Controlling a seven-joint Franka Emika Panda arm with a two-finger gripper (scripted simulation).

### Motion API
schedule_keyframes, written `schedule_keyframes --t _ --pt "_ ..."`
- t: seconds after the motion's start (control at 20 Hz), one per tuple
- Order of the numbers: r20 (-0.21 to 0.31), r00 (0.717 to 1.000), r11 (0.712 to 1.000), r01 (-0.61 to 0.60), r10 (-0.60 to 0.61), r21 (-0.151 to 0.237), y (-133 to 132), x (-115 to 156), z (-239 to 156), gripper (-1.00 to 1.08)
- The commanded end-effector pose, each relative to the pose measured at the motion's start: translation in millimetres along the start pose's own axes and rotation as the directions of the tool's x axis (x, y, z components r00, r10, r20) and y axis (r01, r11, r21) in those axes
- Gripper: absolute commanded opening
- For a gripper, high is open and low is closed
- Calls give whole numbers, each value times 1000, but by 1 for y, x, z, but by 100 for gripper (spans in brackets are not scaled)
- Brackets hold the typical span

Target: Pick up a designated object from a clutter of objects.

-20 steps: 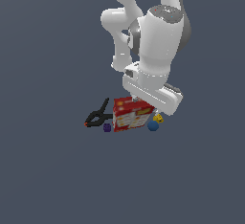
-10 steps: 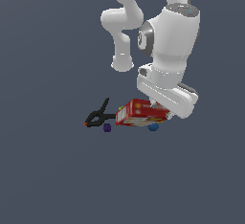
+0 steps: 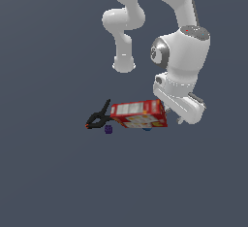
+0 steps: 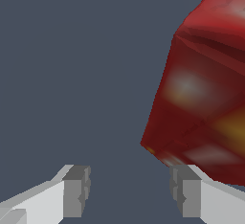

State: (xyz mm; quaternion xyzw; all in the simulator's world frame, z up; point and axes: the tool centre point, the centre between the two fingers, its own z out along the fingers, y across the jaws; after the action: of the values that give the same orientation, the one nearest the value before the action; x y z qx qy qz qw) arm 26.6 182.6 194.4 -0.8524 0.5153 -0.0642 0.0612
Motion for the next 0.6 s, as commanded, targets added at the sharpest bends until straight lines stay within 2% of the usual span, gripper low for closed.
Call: schedule_keyframes --t 0.0,0.55 --pt "25 998 983 -54 59 -175 66 -17 79 100" --pt "10 980 965 -194 198 -176 74 -45 104 100"
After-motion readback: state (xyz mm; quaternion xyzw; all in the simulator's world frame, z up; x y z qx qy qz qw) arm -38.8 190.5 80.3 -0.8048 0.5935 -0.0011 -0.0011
